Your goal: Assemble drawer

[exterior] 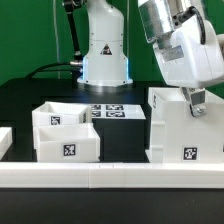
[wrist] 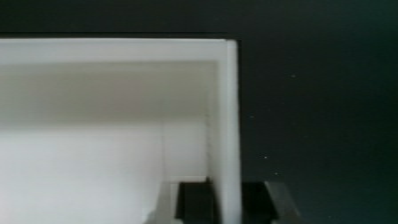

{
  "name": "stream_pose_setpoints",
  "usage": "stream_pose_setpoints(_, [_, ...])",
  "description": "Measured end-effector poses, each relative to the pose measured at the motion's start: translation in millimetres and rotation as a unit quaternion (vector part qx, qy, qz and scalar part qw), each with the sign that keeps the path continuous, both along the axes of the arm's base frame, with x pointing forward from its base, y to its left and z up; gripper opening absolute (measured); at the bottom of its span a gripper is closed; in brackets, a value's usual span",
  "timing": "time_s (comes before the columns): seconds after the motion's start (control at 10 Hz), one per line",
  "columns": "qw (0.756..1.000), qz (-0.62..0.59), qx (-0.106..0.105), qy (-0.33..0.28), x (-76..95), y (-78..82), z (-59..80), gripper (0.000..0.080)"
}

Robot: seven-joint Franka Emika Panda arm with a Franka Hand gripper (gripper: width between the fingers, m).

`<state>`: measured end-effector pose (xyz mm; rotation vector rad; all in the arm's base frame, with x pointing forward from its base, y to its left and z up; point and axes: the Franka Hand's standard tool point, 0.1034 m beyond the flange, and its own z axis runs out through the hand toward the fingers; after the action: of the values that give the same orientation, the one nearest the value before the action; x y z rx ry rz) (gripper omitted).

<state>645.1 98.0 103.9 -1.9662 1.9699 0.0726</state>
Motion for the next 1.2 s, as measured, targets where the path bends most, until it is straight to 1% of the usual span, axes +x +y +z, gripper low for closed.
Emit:
stream_pose_setpoints(0.1, [1.0, 0.002, 0.0, 0.0, -0.1, 0.1, -0.2, 0.0048])
stream_pose_setpoints(0.2, [1.0, 0.003, -0.001, -0.001, -0.2, 0.3, -0.3, 0.0243])
stream_pose_setpoints(0.3, [1.0, 0.014, -0.003, -0.003, -1.0, -0.3, 0.2, 0.0243])
stream_pose_setpoints(0.4, [0.997, 0.08, -0.012, -0.012, -8.7, -4.1, 2.7, 0.0427])
stream_pose_setpoints(0.5, [0.99, 0.137, -0.012, -0.018, -17.1, -10.9, 8.4, 0.0558])
stream_pose_setpoints(0.6, [0.985, 0.17, -0.019, -0.028, -22.8, -15.7, 14.9, 0.0558])
stream_pose_setpoints(0.7, [0.976, 0.211, -0.027, -0.041, -32.1, -21.8, 23.0, 0.063])
stream_pose_setpoints(0.8, [0.968, 0.243, -0.029, -0.047, -40.2, -28.7, 30.7, 0.0644])
stream_pose_setpoints(0.9, [0.965, 0.257, -0.027, -0.049, -44.1, -34.8, 37.4, 0.0644])
stream_pose_setpoints(1.0, [0.966, 0.251, -0.031, -0.054, -46.0, -38.5, 40.6, 0.0649])
stream_pose_setpoints(1.2, [0.962, 0.264, -0.033, -0.054, -47.5, -37.1, 36.1, 0.0649])
